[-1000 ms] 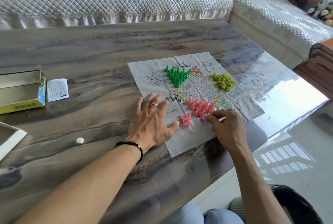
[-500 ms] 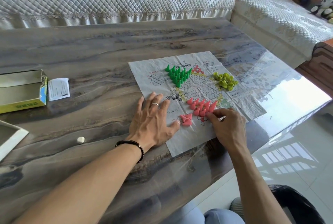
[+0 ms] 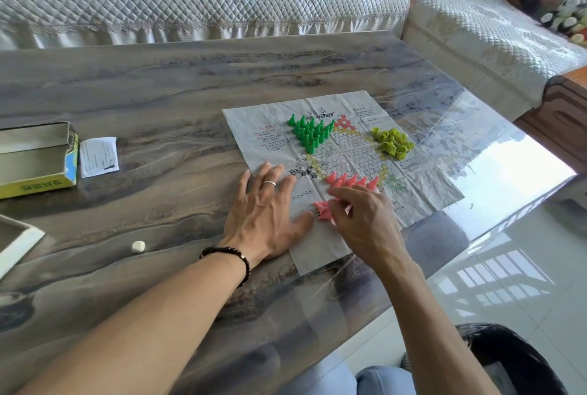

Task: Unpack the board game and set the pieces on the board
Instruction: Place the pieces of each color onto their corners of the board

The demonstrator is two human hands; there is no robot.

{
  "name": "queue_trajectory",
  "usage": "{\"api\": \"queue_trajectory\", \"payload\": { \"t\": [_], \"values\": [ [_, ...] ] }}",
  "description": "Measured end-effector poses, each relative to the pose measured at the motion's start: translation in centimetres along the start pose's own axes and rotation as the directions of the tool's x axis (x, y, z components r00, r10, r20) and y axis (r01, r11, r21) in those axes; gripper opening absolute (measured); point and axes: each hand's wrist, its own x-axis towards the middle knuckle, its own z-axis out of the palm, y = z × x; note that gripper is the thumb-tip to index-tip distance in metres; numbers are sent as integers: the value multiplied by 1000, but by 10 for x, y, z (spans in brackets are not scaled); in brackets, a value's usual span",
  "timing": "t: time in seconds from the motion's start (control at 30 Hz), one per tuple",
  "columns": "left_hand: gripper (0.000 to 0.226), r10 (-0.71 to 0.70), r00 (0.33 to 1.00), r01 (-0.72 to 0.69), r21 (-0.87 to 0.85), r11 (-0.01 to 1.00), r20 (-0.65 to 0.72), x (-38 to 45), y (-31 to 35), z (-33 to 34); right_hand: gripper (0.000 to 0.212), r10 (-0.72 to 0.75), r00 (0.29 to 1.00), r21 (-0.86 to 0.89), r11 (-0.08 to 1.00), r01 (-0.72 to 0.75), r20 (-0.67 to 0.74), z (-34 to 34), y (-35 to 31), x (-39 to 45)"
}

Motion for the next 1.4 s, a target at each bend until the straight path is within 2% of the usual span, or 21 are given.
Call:
{"api": "queue_trajectory", "payload": {
  "t": [0.1, 0.37, 0.43, 0.73, 1.0, 1.4],
  "values": [
    [87, -8, 1000, 8, -11, 1000, 7, -1, 3, -1, 12, 57, 998, 20, 998, -57, 22, 1, -1, 1],
    [76, -27, 999, 25, -70, 997, -40, 1, 4, 2, 14, 269, 959, 118, 953, -278, 86, -9, 5, -10],
    [76, -22, 999, 19, -74, 997, -44, 1, 4, 2, 9, 302, 950, 123, 943, -310, 79, -10, 11, -14],
    [78, -18, 999, 15, -56, 998, -40, 2, 3, 4, 4, 347, 937, 68, 935, -349, 41, -15, 26, -28],
    [79, -13, 999, 10, -65, 998, -41, 1, 3, 1, 7, 327, 944, 84, 940, -330, 51, -17, 21, -24],
    [79, -13, 999, 11, -66, 998, -40, 1, 3, 1, 11, 294, 956, 19, 956, -293, -27, -5, 21, -12]
  ]
}}
